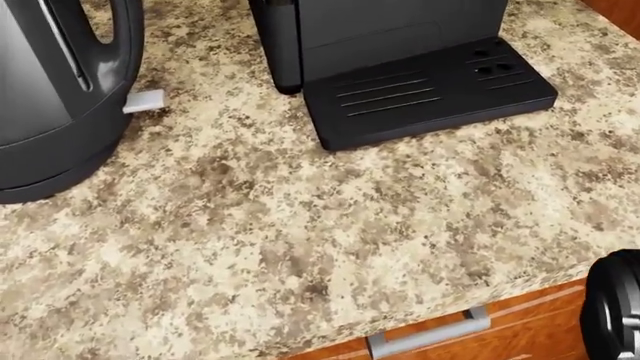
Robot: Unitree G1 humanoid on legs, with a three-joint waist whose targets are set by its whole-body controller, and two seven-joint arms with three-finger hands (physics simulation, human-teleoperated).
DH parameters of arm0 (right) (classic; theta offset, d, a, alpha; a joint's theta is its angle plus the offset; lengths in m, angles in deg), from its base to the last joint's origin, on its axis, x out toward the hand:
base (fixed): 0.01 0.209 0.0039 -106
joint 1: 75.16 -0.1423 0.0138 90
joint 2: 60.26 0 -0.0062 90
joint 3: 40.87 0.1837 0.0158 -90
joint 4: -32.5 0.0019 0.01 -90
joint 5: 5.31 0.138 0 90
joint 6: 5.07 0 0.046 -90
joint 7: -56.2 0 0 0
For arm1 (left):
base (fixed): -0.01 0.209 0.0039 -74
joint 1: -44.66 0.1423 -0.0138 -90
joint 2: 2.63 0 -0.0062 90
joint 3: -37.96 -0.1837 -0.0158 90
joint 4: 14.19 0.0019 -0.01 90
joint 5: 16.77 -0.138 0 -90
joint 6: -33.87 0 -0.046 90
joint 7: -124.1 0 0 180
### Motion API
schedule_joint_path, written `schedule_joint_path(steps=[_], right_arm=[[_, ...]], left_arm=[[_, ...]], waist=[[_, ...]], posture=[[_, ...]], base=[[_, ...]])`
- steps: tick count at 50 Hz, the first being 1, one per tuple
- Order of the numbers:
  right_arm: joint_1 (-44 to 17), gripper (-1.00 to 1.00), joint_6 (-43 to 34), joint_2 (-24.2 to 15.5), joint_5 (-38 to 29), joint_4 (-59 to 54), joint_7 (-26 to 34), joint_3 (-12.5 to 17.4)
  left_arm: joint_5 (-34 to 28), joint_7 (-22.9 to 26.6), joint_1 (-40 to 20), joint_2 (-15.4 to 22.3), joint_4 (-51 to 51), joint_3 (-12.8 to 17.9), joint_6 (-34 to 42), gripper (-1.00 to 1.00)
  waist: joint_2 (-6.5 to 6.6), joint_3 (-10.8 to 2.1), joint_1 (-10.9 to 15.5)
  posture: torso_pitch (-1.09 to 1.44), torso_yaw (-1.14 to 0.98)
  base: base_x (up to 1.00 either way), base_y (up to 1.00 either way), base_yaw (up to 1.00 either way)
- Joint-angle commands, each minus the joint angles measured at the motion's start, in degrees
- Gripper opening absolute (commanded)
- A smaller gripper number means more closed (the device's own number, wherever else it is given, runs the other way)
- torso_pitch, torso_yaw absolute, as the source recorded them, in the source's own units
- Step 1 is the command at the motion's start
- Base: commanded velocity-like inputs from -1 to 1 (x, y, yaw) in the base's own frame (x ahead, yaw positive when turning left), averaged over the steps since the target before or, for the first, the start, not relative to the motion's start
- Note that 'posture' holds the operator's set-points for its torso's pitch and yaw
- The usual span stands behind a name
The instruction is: Close the lid of the electric kettle.
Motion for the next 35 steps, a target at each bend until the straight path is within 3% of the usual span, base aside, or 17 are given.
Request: schedule_joint_path(steps=[1, 6, 11, 35], right_arm=[[-1.8, 1.00, 1.7, -0.5, -0.7, 0.7, -0.4, 1.0], [-1.9, 1.00, 1.8, -0.4, -0.7, 0.6, -0.4, 1.4], [-1.9, 1.00, 1.7, -0.3, -0.6, 0.6, -0.5, 1.2], [-1.8, 1.00, 1.8, -0.2, -0.5, 0.6, -0.5, 1.3]], left_arm=[[-0.4, 0.1, -1.5, 0.7, -0.1, 1.1, -1.2, 1.00], [-0.5, -0.4, -1.6, 1.1, 0.1, 0.7, -0.4, 1.00], [-0.6, -0.4, -1.8, 0.9, -0.1, 0.6, 0.2, 1.00], [-0.6, -0.2, -1.8, 0.7, -0.3, 0.8, 0.1, 1.00]], waist=[[0.30, -1.81, -0.1], [0.05, -1.96, 0.1], [0.12, -2.95, 0.1], [0.07, -9.47, 0.5]], posture=[[0.00, 0.00], [0.00, 0.00], [-0.05, 0.00], [-0.25, 0.00]], base=[[0.00, 0.00, 0.00], [0.00, 0.00, 0.00], [0.00, 0.00, 0.00], [0.00, 0.00, 0.00]])
